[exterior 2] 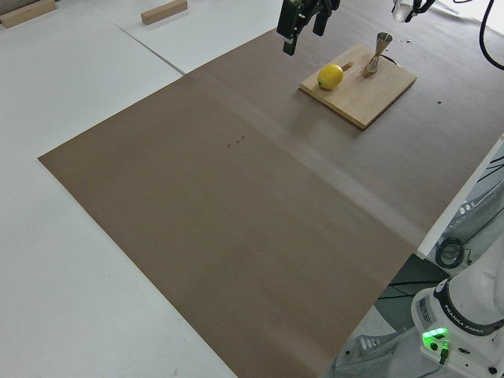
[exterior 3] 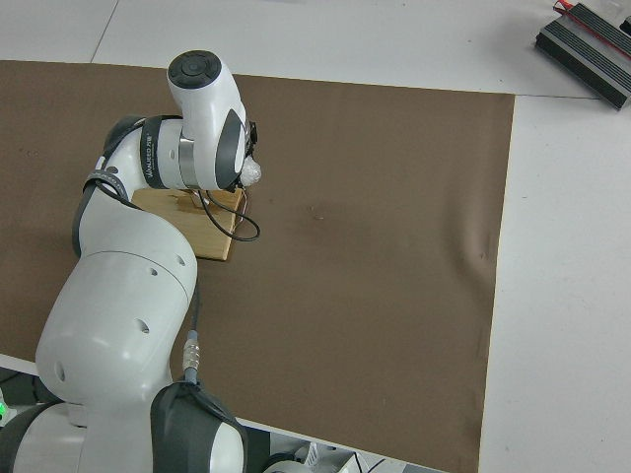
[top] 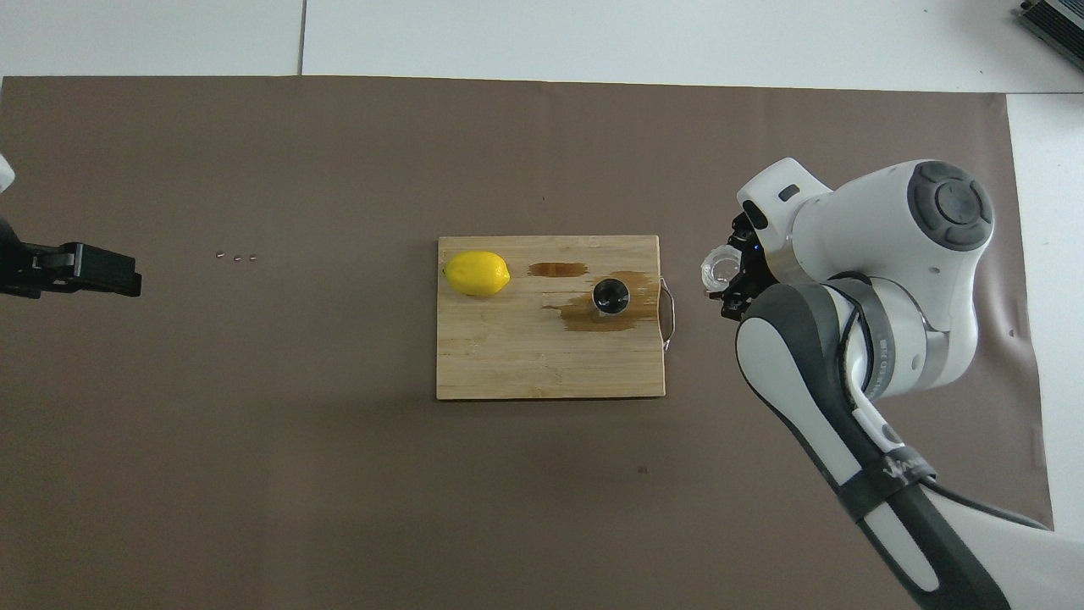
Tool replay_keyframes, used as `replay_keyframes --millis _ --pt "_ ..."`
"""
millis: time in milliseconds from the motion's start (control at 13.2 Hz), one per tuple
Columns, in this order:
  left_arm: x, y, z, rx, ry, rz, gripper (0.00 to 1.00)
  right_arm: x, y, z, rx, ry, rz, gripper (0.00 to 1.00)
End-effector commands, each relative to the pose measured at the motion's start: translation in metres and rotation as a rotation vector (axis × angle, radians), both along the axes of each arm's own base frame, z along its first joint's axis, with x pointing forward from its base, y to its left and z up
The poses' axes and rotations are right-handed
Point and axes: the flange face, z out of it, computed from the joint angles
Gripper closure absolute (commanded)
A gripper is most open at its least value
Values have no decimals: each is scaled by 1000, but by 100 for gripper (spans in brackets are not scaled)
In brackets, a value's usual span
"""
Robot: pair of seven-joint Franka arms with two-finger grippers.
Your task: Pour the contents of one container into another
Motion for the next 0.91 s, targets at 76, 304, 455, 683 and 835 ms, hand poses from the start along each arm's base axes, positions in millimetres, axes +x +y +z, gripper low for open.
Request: replay_keyframes --millis 76,304,455,683,835 --pt "-9 2 2 8 5 14 0 -5 36 16 -81 -11 -19 43" --pt "-9 3 2 10 5 14 0 -16 71 18 -151 -41 -21 43" --pt "-9 2 2 8 5 14 0 -20 84 20 -192 -68 -1 43" --pt "-9 2 2 8 5 14 0 -20 96 22 -204 -101 3 43" --pt "-9 2 2 8 5 14 0 -21 109 13 -249 -132 54 44"
